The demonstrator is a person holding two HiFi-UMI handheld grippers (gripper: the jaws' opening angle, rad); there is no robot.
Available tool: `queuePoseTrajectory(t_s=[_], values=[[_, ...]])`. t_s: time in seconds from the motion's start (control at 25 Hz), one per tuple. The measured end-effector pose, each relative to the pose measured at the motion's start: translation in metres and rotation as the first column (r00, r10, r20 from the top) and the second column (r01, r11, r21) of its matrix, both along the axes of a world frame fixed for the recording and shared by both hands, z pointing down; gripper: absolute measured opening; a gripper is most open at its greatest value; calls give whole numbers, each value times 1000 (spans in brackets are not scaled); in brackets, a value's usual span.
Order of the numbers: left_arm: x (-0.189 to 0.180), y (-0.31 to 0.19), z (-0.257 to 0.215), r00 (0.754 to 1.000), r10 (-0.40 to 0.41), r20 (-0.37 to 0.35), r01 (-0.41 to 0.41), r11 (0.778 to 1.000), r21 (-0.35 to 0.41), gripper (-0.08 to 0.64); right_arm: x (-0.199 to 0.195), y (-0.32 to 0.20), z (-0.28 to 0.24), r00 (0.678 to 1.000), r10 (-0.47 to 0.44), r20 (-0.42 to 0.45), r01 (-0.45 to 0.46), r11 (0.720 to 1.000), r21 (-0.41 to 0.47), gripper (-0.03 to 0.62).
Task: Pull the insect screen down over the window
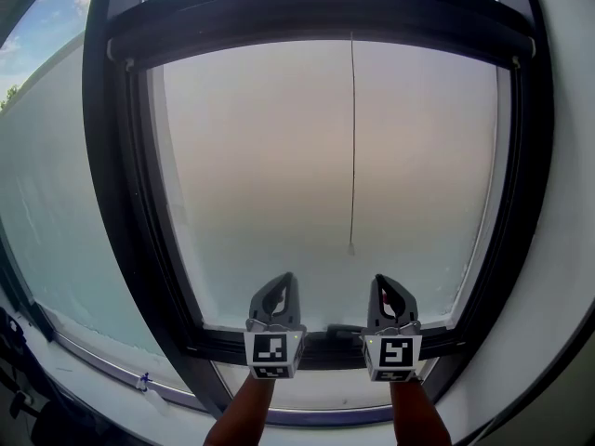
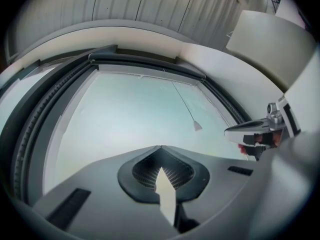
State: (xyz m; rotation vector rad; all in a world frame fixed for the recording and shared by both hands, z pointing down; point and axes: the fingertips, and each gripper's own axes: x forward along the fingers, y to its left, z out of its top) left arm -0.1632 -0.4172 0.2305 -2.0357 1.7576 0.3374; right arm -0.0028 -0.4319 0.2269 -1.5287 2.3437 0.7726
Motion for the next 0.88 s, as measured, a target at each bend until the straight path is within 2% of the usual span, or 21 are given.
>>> queuePoseTrajectory(t_s=[0.16, 0.4, 0.6, 0.76, 0.88], values=[[-1, -5, -40, 996, -34, 85, 29, 997, 66, 3, 7, -4, -40, 999, 17, 33, -18, 999, 36, 5], [1, -1, -103, 987, -42, 153, 18, 987, 158, 3, 13, 1, -106, 993, 88, -74, -72, 978, 196, 5], [2, 9, -151, 966, -113, 232, 55, 969, 242, 3, 21, 1, -139, 978, 152, -145, -109, 957, 268, 5], [7, 12, -181, 943, -179, 280, 109, 962, 249, 3, 23, 2, -171, 955, 213, -208, -136, 933, 332, 5], [12, 4, -199, 908, -224, 353, 143, 960, 241, 3, 23, 4, -198, 931, 271, -246, -165, 911, 379, 5]])
